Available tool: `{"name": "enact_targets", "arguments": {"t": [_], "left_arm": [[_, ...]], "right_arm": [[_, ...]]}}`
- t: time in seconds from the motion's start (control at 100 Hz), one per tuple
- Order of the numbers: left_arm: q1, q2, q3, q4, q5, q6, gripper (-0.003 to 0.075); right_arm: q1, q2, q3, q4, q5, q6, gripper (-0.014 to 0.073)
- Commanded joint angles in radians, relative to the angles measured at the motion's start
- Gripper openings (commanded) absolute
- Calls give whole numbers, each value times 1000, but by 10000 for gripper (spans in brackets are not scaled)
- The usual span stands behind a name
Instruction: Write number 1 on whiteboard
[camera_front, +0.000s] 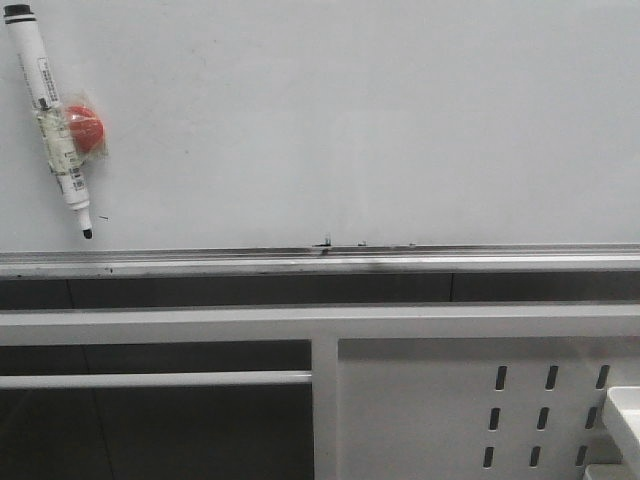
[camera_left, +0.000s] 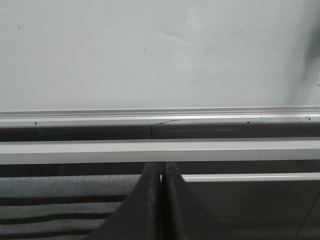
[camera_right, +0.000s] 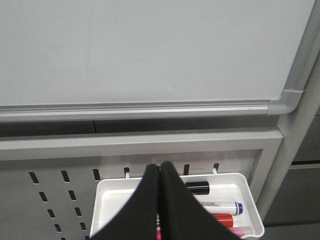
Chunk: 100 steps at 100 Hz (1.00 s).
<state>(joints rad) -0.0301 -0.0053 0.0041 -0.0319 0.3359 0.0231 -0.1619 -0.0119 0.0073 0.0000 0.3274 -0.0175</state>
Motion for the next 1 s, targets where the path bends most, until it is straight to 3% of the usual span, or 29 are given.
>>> {"name": "enact_targets", "arguments": {"t": [0.0, 0.55, 0.71, 0.84, 0.99], "left_arm": [[3, -23, 35, -2, -61, -2, -20], [3, -23, 35, -2, -62, -2, -20], [3, -23, 35, -2, -171, -2, -20], [3, -23, 35, 5, -307, -2, -20], [3, -23, 35, 5, -326, -2, -20]], "right_arm": [[0, -17, 14, -6, -21, -1, -69], [0, -17, 14, -6, -21, -1, -69], [0, -17, 14, -14, -33, -1, -69], [0, -17, 14, -8, -205, -1, -69], [0, -17, 14, -8, -395, -1, -69]]}}
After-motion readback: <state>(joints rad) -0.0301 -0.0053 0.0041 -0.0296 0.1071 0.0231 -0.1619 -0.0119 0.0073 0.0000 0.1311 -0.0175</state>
